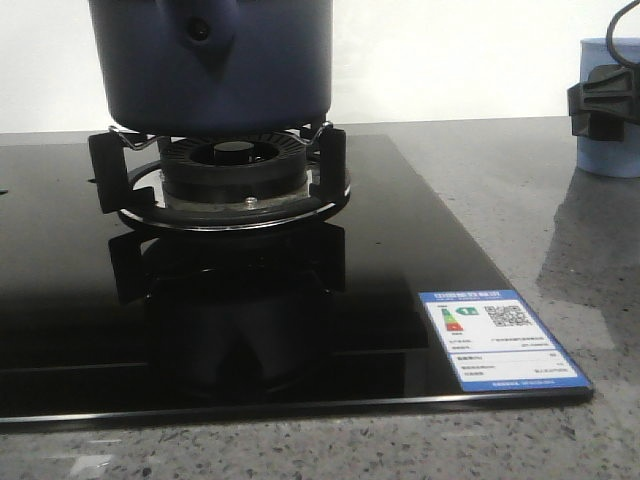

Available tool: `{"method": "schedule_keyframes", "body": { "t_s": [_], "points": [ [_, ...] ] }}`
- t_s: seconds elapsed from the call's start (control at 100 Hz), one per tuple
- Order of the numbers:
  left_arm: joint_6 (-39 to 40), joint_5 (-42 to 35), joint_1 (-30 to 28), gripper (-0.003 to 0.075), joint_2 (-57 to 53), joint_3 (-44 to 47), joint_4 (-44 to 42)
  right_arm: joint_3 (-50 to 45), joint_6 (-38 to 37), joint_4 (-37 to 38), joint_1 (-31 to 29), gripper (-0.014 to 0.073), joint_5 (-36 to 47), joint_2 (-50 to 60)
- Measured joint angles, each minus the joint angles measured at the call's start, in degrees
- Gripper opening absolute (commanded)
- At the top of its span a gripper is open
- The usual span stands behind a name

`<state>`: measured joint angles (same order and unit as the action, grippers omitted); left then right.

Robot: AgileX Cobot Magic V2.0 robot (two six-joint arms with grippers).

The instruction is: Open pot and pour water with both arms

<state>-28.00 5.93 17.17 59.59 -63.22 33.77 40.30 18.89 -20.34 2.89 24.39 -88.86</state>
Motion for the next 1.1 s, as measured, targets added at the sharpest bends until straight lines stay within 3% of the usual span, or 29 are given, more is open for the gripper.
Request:
{"method": "schedule_keyframes", "body": {
  "t_s": [0.45,0.71,1.1],
  "points": [
    [0.00,-0.10,0.00,0.0358,0.00,0.00,0.00,0.13,0.00,0.00,0.00,0.0551,8.55,-3.91],
    [0.00,-0.32,0.00,0.0358,0.00,0.00,0.00,0.21,-0.04,0.00,0.00,0.0307,8.16,-3.90],
    [0.00,-0.32,0.00,0.0358,0.00,0.00,0.00,0.21,-0.04,2.03,0.04,0.0297,6.97,1.52]
  ]
}}
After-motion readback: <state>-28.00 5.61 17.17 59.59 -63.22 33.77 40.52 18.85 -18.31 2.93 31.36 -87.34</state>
